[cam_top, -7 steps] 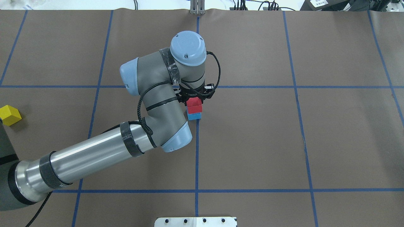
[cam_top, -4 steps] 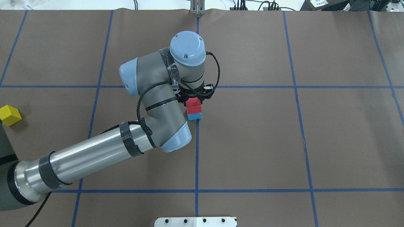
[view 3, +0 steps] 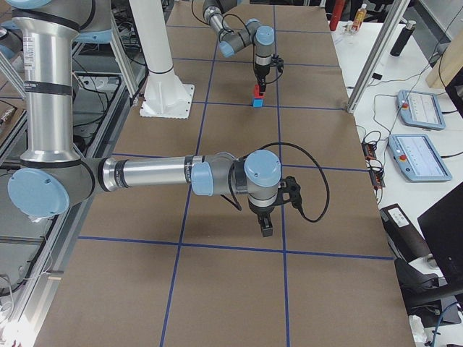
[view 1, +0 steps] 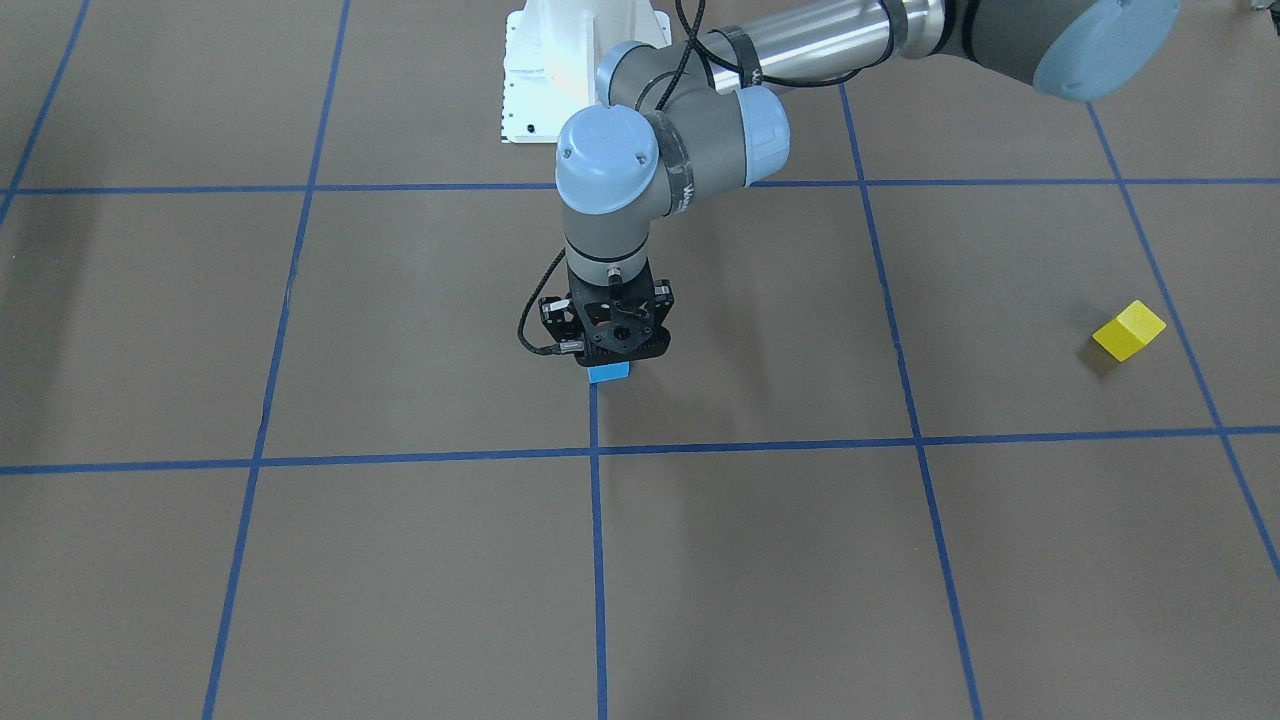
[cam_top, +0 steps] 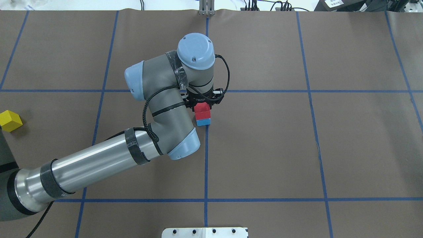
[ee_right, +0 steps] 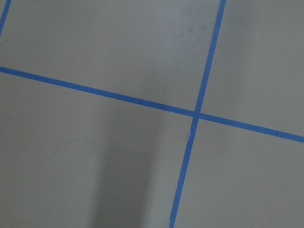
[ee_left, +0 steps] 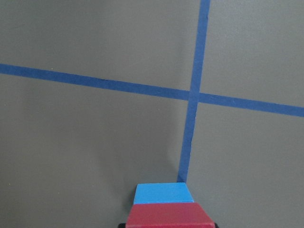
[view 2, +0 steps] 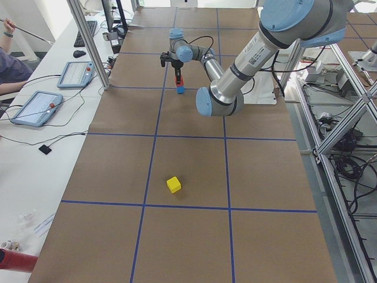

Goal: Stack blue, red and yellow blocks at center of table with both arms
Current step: 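Lower the red cube onto the blue cube and open the left gripper, then raise the left gripper and move it toward the yellow cube, then lower the left gripper onto the yellow cube and close it, then carry the yellow cube with the left gripper above the red cube, then lower the yellow cube onto the red cube and open the left gripper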

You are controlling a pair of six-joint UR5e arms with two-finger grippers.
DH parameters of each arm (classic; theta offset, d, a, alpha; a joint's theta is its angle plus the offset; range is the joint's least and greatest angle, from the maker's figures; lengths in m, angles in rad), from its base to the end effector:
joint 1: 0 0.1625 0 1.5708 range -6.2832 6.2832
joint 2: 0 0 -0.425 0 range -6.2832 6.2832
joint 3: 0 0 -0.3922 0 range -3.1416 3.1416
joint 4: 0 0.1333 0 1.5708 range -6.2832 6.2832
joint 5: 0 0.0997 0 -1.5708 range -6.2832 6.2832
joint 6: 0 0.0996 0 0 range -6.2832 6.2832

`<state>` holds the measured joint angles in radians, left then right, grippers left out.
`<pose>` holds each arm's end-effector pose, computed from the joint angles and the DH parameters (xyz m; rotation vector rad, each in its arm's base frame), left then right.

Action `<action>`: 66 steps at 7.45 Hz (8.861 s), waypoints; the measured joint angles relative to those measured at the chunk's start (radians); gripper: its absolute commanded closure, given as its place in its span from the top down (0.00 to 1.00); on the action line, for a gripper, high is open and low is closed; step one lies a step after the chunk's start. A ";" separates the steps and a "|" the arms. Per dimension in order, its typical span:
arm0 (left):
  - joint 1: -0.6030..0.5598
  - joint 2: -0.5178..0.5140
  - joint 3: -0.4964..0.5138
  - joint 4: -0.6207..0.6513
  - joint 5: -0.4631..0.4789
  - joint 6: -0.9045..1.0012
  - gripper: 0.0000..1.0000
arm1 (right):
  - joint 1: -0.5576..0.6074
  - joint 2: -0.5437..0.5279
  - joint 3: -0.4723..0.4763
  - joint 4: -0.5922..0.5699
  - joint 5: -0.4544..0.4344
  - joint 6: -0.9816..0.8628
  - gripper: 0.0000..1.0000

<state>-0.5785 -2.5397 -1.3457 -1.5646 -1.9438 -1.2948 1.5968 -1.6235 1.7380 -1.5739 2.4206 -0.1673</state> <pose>0.5959 -0.5050 0.1392 -0.0218 0.8109 -0.1482 0.0708 -0.4720 0.5964 0.1863 -0.8360 -0.1799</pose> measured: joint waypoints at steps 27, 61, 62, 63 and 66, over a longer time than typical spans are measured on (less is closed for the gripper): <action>-0.591 1.025 -0.189 -0.663 -0.141 0.169 1.00 | -0.067 0.034 0.023 -0.060 -0.098 0.018 1.00; 0.011 0.002 -0.197 0.220 0.017 0.011 0.00 | -0.063 0.015 0.023 -0.058 -0.100 0.018 1.00; 0.012 -0.020 -0.158 0.207 0.016 -0.012 0.00 | -0.063 0.016 0.023 -0.058 -0.100 0.018 1.00; 0.011 -0.032 -0.133 0.202 0.014 -0.023 0.00 | -0.063 0.017 0.023 -0.058 -0.100 0.018 1.00; 0.015 -0.036 -0.115 0.204 0.008 -0.040 0.00 | -0.063 0.021 0.023 -0.058 -0.102 0.018 1.00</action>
<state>-0.5635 -2.5756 -1.4604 -1.3610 -1.9353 -1.3348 1.5339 -1.6024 1.7608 -1.6321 2.3183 -0.1488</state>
